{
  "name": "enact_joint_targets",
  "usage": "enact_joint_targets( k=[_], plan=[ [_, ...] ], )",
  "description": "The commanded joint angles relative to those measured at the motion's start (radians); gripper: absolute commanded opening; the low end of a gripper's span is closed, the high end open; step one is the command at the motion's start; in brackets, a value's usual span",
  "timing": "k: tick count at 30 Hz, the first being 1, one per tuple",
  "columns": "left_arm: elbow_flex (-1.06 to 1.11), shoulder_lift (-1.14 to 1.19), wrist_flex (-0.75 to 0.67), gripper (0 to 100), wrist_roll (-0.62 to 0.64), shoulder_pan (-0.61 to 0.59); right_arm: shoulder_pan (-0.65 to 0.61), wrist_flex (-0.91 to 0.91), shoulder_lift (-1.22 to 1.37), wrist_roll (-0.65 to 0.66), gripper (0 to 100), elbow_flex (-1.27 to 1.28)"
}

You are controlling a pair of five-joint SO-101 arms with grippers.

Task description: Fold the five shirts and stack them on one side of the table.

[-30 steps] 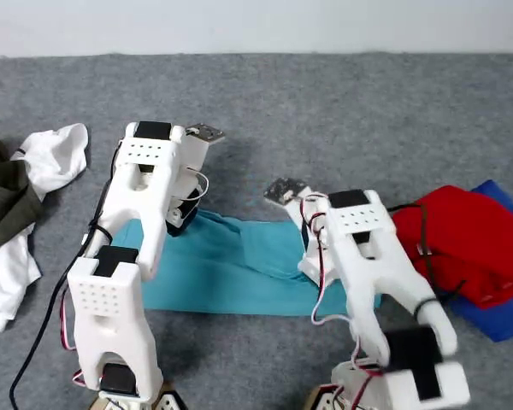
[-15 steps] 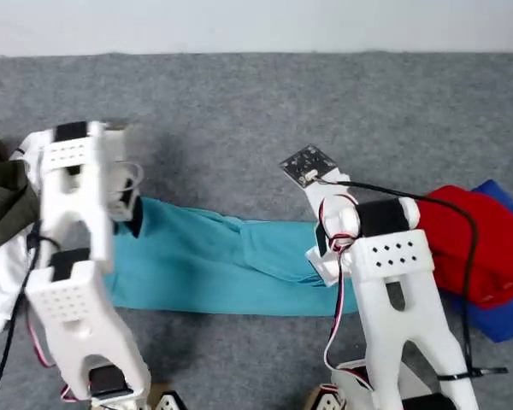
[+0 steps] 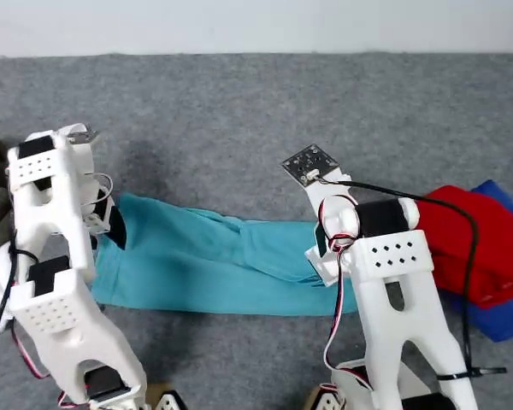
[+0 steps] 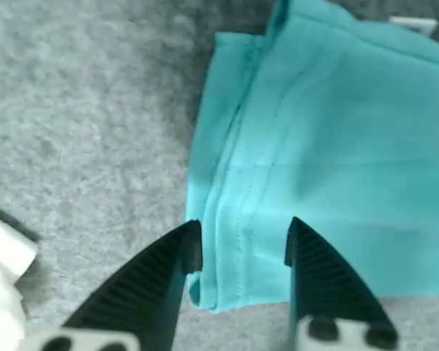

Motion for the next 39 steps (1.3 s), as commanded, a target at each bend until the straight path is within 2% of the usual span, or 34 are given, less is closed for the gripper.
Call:
enact_joint_targets(
  k=[1,9,17,25,31,34,39],
  plan=[
    [-0.001,-0.057,-0.011,20,-0.040,-0.012,0.002,0.007,-0.028,-0.009,25.7,-0.031],
    [0.183,-0.055,-0.153,20,-0.040,0.005,0.002,0.007,-0.033,-0.009,25.7,-0.031],
    [0.268,-0.055,-0.216,19,-0.035,-0.005,0.001,0.008,-0.036,-0.009,25.6,-0.031],
    [0.378,-0.055,-0.287,1,-0.038,-0.005,0.002,0.015,-0.036,-0.009,25.6,-0.031],
    [0.375,-0.068,-0.282,1,-0.037,-0.003,0.002,0.016,-0.038,-0.009,25.6,-0.031],
    [0.311,-0.069,-0.193,1,-0.035,0.031,0.002,0.016,-0.038,-0.009,25.6,-0.032],
    [0.108,-0.071,0.052,1,-0.034,0.206,0.005,0.016,-0.079,-0.008,25.5,-0.035]
  ],
)
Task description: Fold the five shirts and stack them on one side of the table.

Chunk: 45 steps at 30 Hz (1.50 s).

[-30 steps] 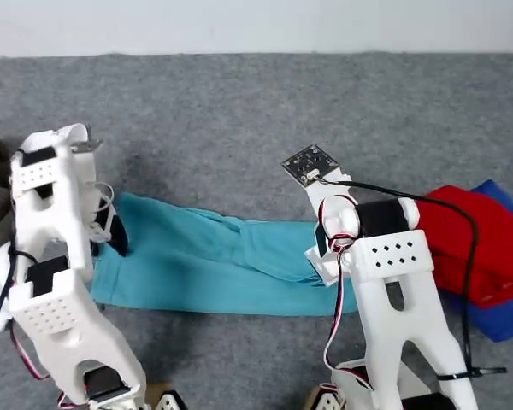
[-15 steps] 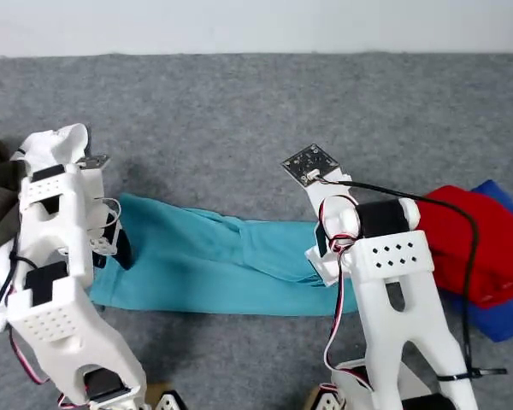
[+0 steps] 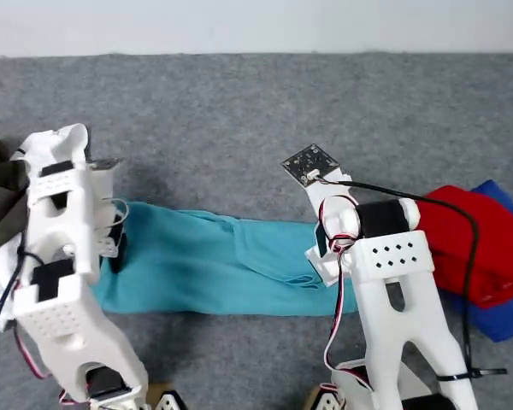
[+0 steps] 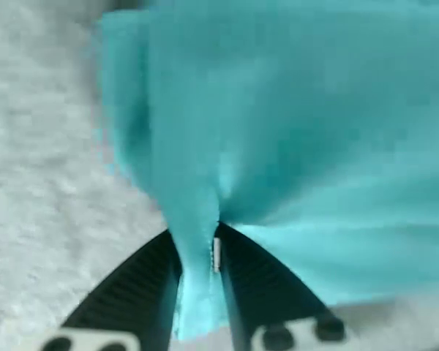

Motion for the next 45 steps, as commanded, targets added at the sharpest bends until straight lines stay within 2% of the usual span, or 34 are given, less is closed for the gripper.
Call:
enact_joint_targets(
  k=[1,5,9,13,17,22,26,37,45],
  plan=[
    [-0.159,-0.025,0.126,1,0.000,0.157,0.012,0.012,-0.093,-0.008,25.5,-0.035],
    [-0.213,-0.092,0.123,1,0.069,0.350,0.114,0.005,-0.203,-0.003,25.5,-0.032],
    [-0.211,-0.193,0.123,1,0.066,0.545,0.278,0.005,-0.265,-0.005,25.5,-0.031],
    [-0.219,-0.250,0.123,1,0.064,0.713,0.389,0.005,-0.286,-0.003,20.5,-0.031],
    [-0.297,-0.236,0.123,1,0.064,0.876,0.447,0.005,-0.280,-0.002,18.0,-0.031],
    [-0.404,-0.161,0.121,1,0.063,1.045,0.561,0.005,-0.278,-0.011,23.2,-0.031],
    [-0.535,-0.054,0.121,1,0.057,1.092,0.618,0.005,-0.278,-0.052,26.2,-0.031],
    [-0.928,0.253,0.121,1,0.064,1.178,0.619,0.005,-0.278,-0.051,26.1,-0.031],
    [-1.004,0.330,0.121,1,0.086,1.266,0.621,0.005,-0.285,-0.051,26.1,-0.032]
  ],
)
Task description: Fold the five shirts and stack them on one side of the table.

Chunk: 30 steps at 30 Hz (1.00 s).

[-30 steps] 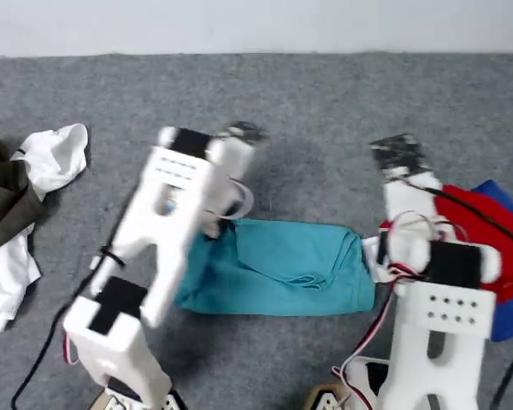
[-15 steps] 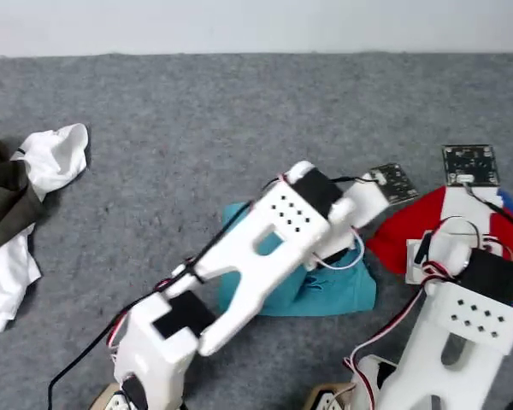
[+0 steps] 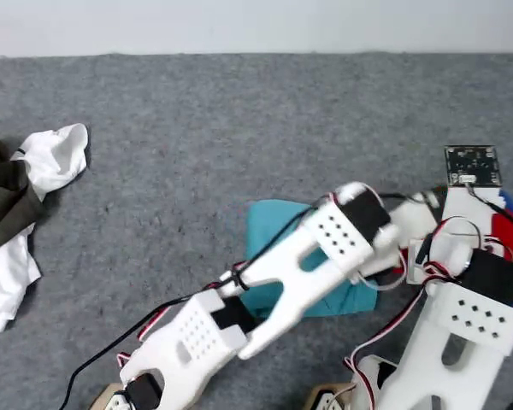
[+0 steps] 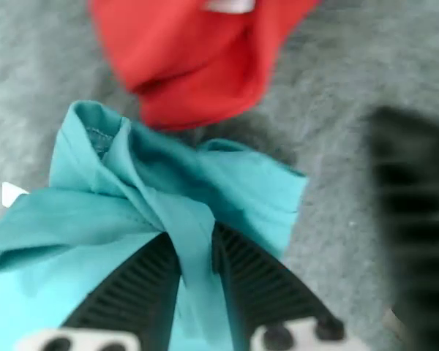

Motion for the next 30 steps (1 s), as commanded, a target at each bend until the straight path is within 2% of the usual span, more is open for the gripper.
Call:
enact_joint_targets(
  k=[1,5,10,22,27,30],
  plan=[
    [-0.045,0.000,0.012,1,0.006,0.029,0.007,0.005,-0.018,-0.008,26.1,-0.032],
    [-0.047,0.002,0.015,2,0.006,0.006,0.007,0.005,-0.018,-0.008,26.1,-0.032],
    [-0.044,-0.032,0.015,16,-0.002,-0.038,0.007,0.005,-0.018,-0.008,26.1,-0.032],
    [0.027,-0.282,0.015,16,-0.002,-0.321,0.005,0.004,-0.010,-0.008,26.1,-0.032],
    [0.099,-0.304,0.015,16,-0.005,-0.308,-0.004,-0.022,-0.010,-0.008,26.1,0.006],
    [0.111,-0.296,0.015,16,-0.003,-0.354,-0.081,-0.059,-0.008,-0.008,26.2,0.081]
  ],
)
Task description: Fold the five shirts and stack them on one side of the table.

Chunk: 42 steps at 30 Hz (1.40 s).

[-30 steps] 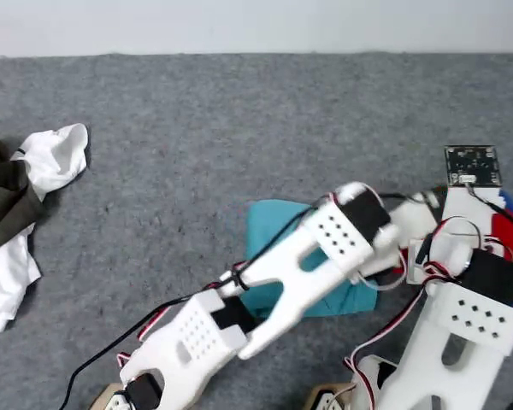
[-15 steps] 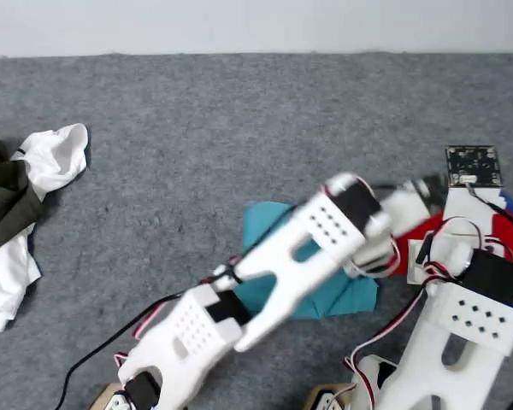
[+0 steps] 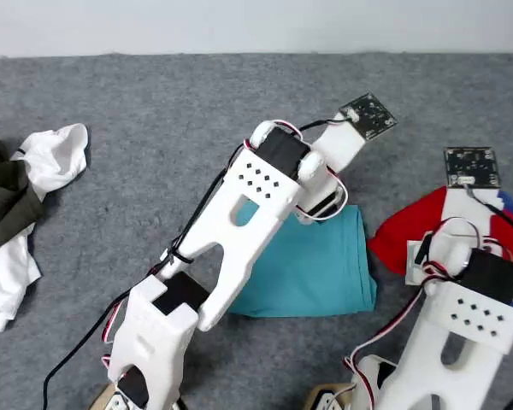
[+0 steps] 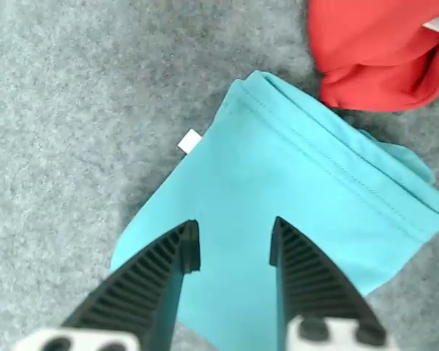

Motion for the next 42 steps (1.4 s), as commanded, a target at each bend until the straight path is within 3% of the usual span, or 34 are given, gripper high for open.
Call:
enact_joint_targets(
  k=[1,7,23,29,31,34,42],
  plan=[
    [0.019,-0.063,0.014,16,0.002,-0.068,-0.110,-0.050,-0.008,-0.008,26.2,0.061],
    [0.077,-0.074,0.015,16,0.003,-0.172,-0.328,-0.177,0.048,-0.012,26.2,0.250],
    [0.079,-0.072,0.015,16,0.003,-0.184,-0.447,-0.616,0.598,-0.087,25.9,0.334],
    [0.079,-0.072,0.015,16,0.003,-0.184,-0.461,-0.694,0.720,-0.078,25.8,0.325],
    [0.079,-0.071,0.015,16,0.003,-0.184,-0.461,-0.693,0.728,-0.077,21.5,0.308],
    [0.079,-0.071,0.015,16,0.003,-0.184,-0.461,-0.700,0.725,0.000,1.5,0.301],
    [0.081,-0.072,0.015,16,0.003,-0.184,-0.460,-0.654,0.688,0.017,1.0,0.212]
  ],
)
